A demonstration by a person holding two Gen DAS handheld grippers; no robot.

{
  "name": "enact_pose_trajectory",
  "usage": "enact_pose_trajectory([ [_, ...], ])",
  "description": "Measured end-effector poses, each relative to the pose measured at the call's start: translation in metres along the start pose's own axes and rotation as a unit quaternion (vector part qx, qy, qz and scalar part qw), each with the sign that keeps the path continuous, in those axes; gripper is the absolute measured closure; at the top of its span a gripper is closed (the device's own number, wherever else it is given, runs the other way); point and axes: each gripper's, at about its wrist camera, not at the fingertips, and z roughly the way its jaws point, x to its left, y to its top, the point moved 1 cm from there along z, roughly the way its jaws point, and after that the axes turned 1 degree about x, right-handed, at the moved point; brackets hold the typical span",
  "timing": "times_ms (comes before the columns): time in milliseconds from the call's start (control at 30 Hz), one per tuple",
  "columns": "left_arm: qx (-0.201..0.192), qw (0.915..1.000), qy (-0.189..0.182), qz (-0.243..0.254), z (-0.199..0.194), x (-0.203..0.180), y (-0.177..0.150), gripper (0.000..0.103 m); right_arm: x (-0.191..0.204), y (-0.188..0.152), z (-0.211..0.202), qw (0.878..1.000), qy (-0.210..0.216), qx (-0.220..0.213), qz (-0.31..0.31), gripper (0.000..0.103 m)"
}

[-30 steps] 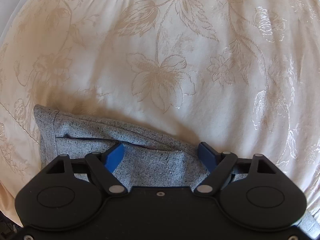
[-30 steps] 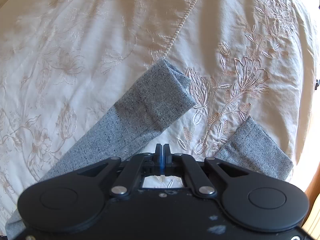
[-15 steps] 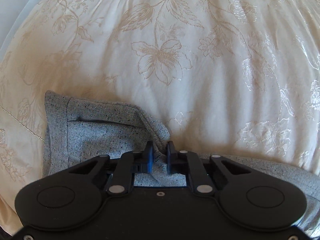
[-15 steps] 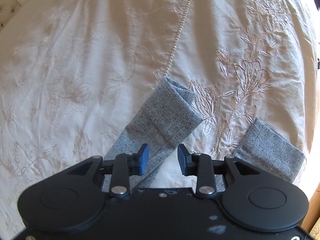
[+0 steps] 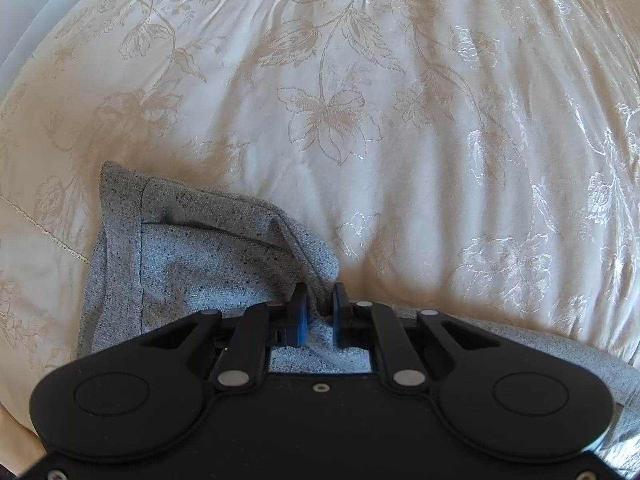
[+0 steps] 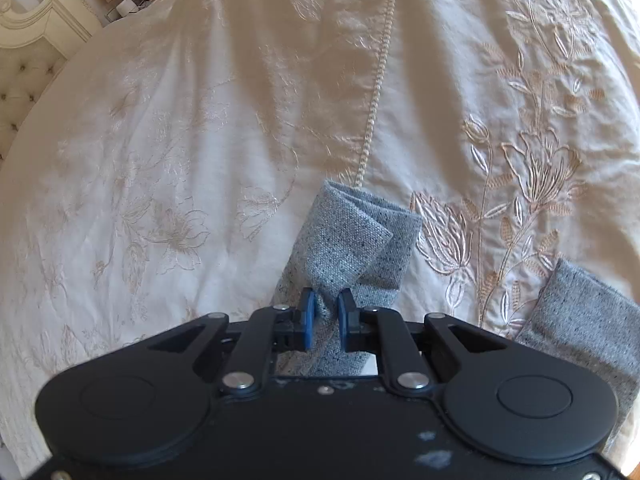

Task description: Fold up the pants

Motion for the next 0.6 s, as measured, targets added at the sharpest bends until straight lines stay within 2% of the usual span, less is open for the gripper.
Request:
enact_pose_trajectory([
  [167,-0.024,0.9997,-0.006,-0.005,-0.032,0.000,-0.011,0.089,0.016,0.013,-0.023,0.999,0.018,-0.005,-0.041,0.093],
  [333,-0.065,0.9978,-0.006,-0.013,-0.075,0.008,-0.036,0.089,0.020,0.020,-0.071,0.994,0.079,-0.014,-0.076,0.094],
  [500,-0.103,0.9943,-0.015,-0.025,-0.124,0.027,-0.089,0.090,-0.005,0.020,-0.124,0.988,0.126,-0.014,-0.089,0.094],
  [600,-0.121,0.9920,-0.014,-0.032,-0.144,0.039,-0.131,0.090,-0.034,0.015,-0.150,0.986,0.134,-0.016,-0.100,0.094],
])
